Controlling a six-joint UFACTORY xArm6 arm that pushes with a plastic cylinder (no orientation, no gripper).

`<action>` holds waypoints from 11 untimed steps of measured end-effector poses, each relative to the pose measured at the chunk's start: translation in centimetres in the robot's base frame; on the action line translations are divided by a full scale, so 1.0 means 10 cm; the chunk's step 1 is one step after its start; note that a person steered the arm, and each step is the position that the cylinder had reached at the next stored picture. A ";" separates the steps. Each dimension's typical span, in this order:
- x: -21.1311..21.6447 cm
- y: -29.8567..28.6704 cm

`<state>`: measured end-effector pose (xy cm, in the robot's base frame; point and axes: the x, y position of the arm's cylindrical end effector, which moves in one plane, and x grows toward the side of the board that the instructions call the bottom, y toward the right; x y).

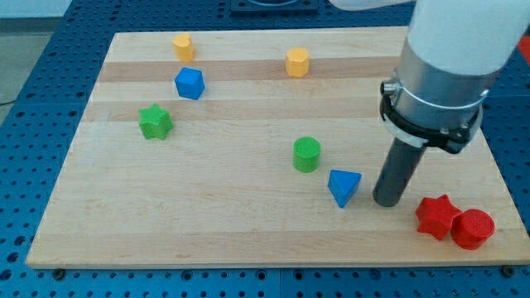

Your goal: Move the yellow heart to the bottom of the yellow hexagon

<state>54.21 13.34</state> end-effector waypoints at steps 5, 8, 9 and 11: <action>0.21 -0.65; -0.71 -1.57; -0.92 -1.59; -0.47 -1.08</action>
<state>49.50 2.58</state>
